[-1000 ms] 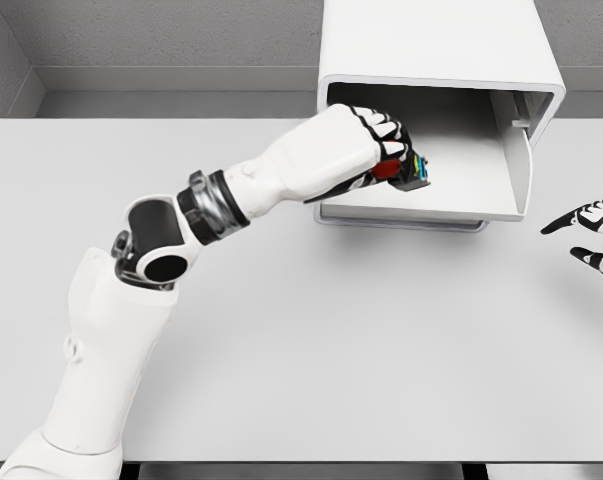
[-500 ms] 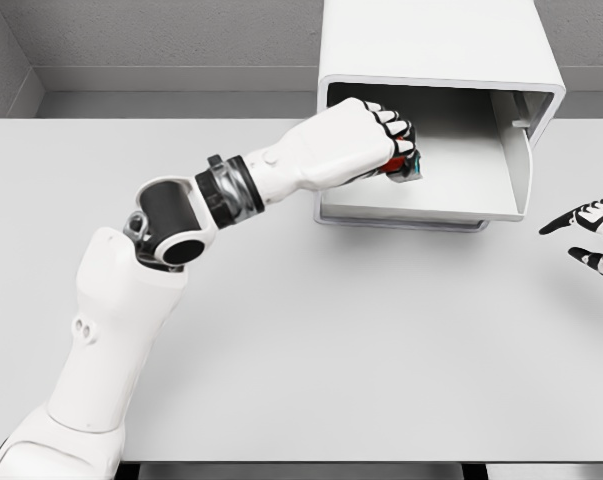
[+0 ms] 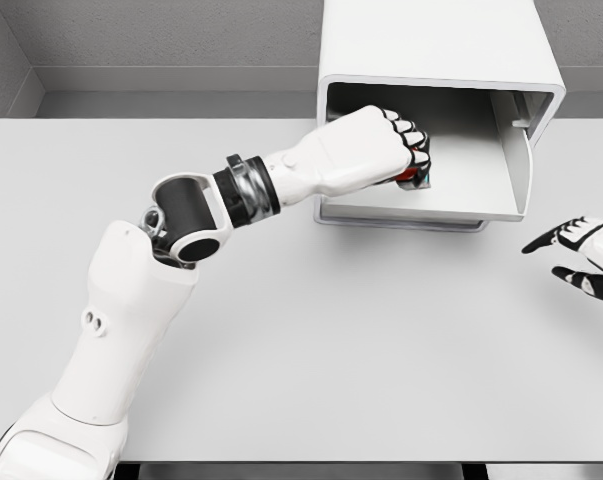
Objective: Slide open multi-storey tabletop storage cabinets and put open load switch and slide close multi-storey tabletop storage cabinets
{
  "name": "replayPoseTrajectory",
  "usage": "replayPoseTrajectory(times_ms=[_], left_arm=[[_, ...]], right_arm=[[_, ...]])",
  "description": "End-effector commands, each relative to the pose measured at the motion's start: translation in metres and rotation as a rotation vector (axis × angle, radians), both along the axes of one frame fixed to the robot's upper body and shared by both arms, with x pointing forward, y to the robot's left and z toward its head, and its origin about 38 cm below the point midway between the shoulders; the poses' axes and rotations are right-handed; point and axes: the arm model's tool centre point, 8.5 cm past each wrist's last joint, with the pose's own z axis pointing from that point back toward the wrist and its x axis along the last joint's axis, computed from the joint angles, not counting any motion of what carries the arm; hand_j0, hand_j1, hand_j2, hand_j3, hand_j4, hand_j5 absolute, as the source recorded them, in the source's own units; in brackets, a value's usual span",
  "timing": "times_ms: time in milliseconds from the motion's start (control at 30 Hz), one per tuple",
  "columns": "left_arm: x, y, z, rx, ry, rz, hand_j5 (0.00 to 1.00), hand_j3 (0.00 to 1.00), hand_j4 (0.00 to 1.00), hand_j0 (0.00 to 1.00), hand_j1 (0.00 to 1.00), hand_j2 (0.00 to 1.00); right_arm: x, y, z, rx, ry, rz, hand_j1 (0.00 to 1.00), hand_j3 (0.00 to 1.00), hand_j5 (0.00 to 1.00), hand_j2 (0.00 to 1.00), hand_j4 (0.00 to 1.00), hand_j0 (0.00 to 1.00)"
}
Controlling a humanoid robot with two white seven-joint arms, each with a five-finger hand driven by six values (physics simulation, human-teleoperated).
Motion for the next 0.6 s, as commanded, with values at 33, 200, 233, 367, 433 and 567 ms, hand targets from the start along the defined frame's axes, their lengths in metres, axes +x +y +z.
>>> replayPoseTrajectory(times_ms=[33,200,233,367,433,567], left_arm=[[0.0005,-0.003,-0.0054,0.007,0.017,-0.006,0.38,0.38,0.38,0.38,0.38,0.38],[0.0011,-0.0048,-0.0095,0.016,0.026,-0.008,0.38,0.38,0.38,0.38,0.38,0.38],[0.0005,-0.0057,-0.0098,0.017,0.027,-0.011,0.38,0.38,0.38,0.38,0.38,0.38],[0.0003,-0.0061,-0.0101,0.019,0.026,-0.012,0.41,0.41,0.41,0.41,0.41,0.41],[0.0008,-0.0056,-0.0103,0.019,0.028,-0.01,0.45,0.45,0.45,0.45,0.45,0.45],[0.0,-0.0059,-0.0071,0.013,0.02,-0.014,0.68,0.68,0.68,0.68,0.68,0.68]], right_arm=[[-0.0008,0.0035,0.0027,0.007,-0.005,0.01,0.66,0.66,0.66,0.66,0.66,0.66],[-0.0011,0.0035,0.0023,0.007,-0.004,0.01,0.65,0.65,0.65,0.65,0.65,0.65],[-0.0011,0.0035,0.0023,0.007,-0.004,0.01,0.65,0.65,0.65,0.65,0.65,0.65],[-0.0014,0.0034,0.0019,0.009,-0.002,0.01,0.65,0.65,0.65,0.65,0.65,0.65],[-0.0014,0.0034,0.0019,0.009,-0.002,0.01,0.65,0.65,0.65,0.65,0.65,0.65],[-0.0014,0.0034,0.0019,0.009,-0.002,0.01,0.65,0.65,0.65,0.65,0.65,0.65]])
